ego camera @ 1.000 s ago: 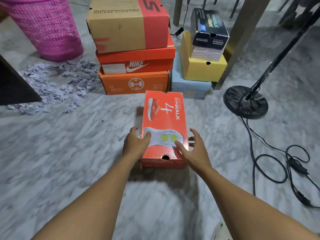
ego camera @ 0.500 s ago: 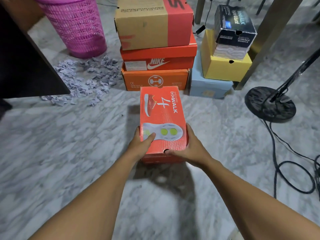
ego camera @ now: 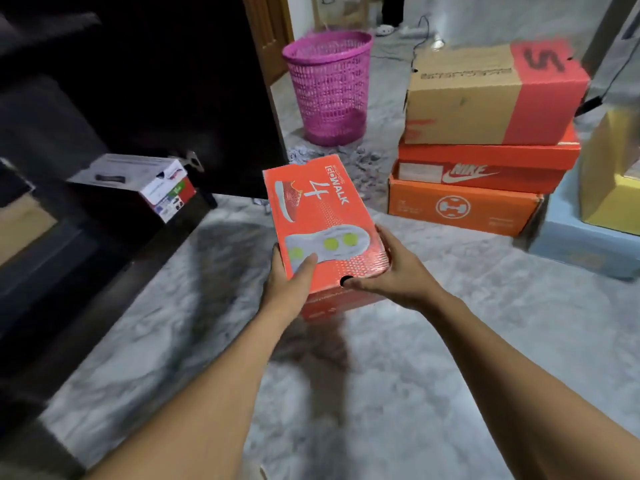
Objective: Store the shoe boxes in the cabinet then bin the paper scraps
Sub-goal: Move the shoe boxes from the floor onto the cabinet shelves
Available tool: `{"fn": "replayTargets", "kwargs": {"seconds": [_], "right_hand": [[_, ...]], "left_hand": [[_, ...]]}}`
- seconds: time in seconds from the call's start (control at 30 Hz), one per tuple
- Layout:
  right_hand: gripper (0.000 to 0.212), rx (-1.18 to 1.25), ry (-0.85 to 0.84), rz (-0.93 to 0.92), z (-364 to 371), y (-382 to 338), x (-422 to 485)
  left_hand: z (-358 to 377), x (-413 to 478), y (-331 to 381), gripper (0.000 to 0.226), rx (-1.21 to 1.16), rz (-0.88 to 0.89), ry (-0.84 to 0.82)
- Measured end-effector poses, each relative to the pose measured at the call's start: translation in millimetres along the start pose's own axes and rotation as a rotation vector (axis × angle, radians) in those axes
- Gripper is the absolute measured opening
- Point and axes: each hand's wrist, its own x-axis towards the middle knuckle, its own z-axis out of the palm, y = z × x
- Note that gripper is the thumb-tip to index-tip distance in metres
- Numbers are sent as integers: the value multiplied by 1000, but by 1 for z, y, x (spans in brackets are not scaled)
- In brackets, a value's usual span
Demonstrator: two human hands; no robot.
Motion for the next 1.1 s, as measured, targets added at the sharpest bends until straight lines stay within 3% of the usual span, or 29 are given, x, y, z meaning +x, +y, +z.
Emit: {"fn": "replayTargets", "kwargs": {"seconds": [0.2, 0.5, 0.57, 0.67, 0.77, 0.9, 0.97, 1.1], "right_hand": [[82, 61, -49, -55, 49, -32, 51], [50, -43, -132, -244, 106, -116, 132], [57, -93, -124, -230, 118, -144, 161], [87, -184, -131, -186, 145, -183, 207], [89, -241, -157, -153, 175, -215, 240], [87, -349, -223, -163, 203, -238, 282], [87, -336, -232, -159, 212, -234, 306], [91, -204, -207, -145, 226, -208, 345]], "left_hand": [[-58, 6, -5, 85, -94, -128, 205], [-148, 37, 46, 82, -156, -160, 405], [-173, 54, 60, 85, -204, -161, 449], [-212, 74, 84, 77, -311, -149, 498], [-246, 99, 89, 53, -399, -140, 462], [-276, 129, 86, 51, -455, -226, 415], [-282, 143, 86, 33, -470, -249, 369], [-290, 185, 85, 50, -428, -234, 391]]}}
